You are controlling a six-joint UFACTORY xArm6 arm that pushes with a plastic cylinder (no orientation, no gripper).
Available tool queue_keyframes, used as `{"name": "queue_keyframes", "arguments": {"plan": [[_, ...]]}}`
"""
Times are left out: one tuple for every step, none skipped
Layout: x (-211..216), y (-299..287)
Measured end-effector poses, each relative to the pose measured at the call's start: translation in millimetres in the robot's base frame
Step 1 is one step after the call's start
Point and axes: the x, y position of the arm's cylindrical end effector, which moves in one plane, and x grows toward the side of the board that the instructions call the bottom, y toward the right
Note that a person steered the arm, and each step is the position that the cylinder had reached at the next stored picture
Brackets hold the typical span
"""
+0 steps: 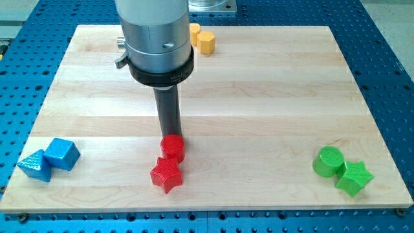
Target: Place your hand at the center of the board
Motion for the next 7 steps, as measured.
{"name": "queue_keyframes", "arguments": {"plan": [[4.3,-7.1],[-24.9,-11.1],[-55.4,7.4],[-65.8,20.2],[-66.2,27.7],[-65.8,27.7],[-62.1,27.7]]}}
